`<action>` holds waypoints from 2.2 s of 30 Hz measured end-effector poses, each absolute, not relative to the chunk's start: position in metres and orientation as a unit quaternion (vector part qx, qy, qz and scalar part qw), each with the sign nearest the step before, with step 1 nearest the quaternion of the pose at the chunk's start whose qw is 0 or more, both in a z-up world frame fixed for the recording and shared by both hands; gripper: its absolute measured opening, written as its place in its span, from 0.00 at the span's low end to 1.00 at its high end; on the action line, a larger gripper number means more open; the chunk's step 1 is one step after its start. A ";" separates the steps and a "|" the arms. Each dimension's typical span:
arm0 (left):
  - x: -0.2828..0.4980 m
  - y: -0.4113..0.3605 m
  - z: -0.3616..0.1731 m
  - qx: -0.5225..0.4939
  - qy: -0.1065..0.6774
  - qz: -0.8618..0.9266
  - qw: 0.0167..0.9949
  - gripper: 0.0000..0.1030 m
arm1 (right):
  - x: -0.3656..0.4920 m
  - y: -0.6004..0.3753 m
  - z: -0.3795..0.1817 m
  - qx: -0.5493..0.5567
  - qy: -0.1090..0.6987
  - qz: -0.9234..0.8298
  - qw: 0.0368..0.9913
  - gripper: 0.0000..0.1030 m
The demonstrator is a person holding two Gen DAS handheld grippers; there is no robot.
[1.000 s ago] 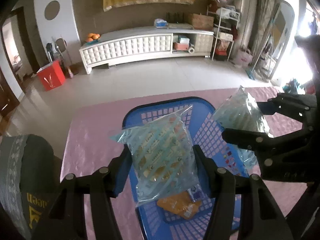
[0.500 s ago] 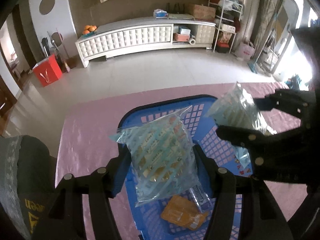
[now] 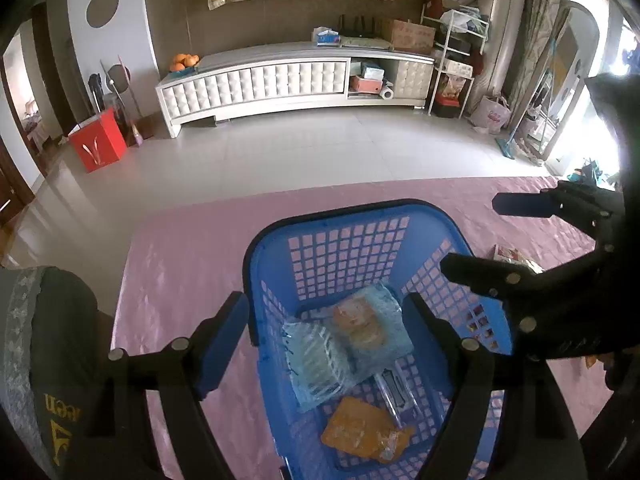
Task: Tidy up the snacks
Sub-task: 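Open both grippers to drop the cracker bags into the basket, then move the right gripper to the orange candy bar and grasp it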
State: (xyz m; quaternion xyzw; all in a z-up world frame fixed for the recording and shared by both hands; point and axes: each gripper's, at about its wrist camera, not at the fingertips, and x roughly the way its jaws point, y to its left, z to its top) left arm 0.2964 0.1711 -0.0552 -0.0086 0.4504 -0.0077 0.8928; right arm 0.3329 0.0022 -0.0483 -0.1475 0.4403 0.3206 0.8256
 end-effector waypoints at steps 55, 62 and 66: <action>0.227 -0.092 -0.062 0.048 0.444 -0.140 0.884 0.75 | 0.239 -0.254 -0.047 -0.068 0.439 0.195 0.875 0.86; 0.235 -0.113 -0.113 0.038 0.489 -0.143 0.859 0.75 | 0.243 -0.275 -0.098 -0.045 0.485 0.188 0.853 0.86; 0.238 -0.124 -0.134 0.039 0.507 -0.148 0.848 0.75 | 0.250 -0.284 -0.126 -0.046 0.512 0.171 0.840 0.86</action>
